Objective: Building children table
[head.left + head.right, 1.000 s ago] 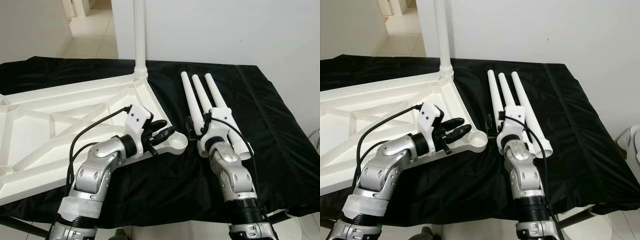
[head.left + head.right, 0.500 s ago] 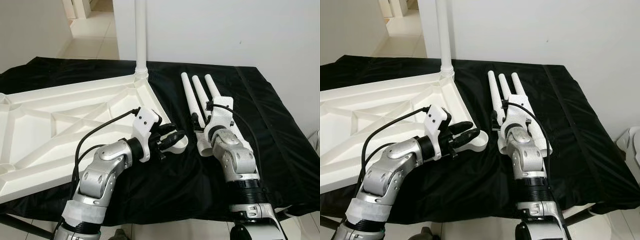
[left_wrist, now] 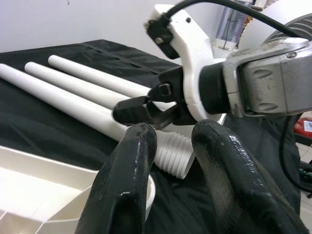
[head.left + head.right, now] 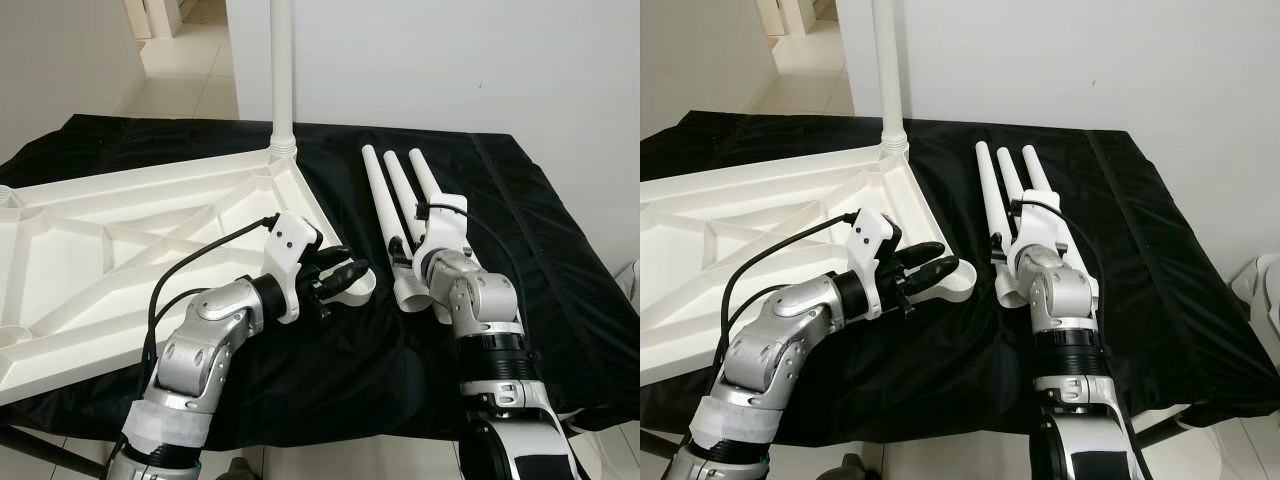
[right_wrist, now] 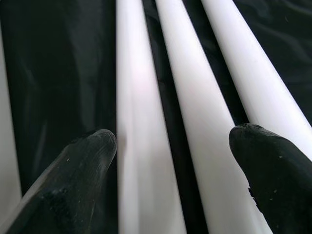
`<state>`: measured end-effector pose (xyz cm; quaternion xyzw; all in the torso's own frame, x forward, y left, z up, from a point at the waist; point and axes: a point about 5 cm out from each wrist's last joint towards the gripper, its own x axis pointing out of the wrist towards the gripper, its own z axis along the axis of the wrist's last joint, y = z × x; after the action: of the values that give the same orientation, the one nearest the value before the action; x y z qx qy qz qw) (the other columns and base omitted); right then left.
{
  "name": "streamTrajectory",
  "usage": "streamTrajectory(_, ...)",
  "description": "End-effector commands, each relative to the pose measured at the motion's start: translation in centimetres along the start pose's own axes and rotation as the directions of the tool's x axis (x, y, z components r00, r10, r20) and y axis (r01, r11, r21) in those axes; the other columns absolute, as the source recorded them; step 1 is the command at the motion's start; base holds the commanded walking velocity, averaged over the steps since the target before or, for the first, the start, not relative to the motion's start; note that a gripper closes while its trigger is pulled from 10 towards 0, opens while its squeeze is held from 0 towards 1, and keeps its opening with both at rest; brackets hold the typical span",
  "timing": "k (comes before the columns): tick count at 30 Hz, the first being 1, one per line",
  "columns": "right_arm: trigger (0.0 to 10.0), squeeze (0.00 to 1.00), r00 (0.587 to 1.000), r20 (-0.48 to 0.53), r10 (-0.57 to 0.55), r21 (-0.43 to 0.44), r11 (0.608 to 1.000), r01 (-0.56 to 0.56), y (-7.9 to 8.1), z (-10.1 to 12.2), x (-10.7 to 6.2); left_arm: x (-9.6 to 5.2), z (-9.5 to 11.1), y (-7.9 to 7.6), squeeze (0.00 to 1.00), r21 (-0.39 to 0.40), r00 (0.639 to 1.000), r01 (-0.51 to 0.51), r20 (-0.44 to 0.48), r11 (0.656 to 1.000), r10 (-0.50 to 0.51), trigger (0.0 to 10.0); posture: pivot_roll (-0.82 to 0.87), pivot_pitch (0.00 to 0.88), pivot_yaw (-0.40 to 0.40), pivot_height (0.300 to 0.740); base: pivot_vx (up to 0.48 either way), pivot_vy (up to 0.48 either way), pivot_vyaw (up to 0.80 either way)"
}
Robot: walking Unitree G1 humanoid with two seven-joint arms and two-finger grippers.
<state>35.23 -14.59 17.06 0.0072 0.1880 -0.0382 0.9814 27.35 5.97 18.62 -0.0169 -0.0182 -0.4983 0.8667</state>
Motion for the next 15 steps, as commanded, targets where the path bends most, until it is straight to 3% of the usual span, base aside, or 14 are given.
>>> streamTrajectory(1,10.0,0.0,1.0,-0.019,0.01,-0.006,1.0,-0.01,0.44,0.34,-0.02,-0.02,-0.23,0.38,0.0,-0.01,0.996,-0.092,-0.012,0.996,0.092,10.0,0.11,0.0,-0.041,0.74,0.0,0.0,0.0)
streamTrajectory(15,10.0,0.0,0.997,-0.066,0.037,0.012,0.999,-0.037,1.1,0.78,0.18,-0.14,-0.3,0.65,0.0,-0.003,0.995,-0.103,-0.011,0.995,0.103,10.0,0.11,0.0,-0.053,0.74,0.0,0.0,0.0)
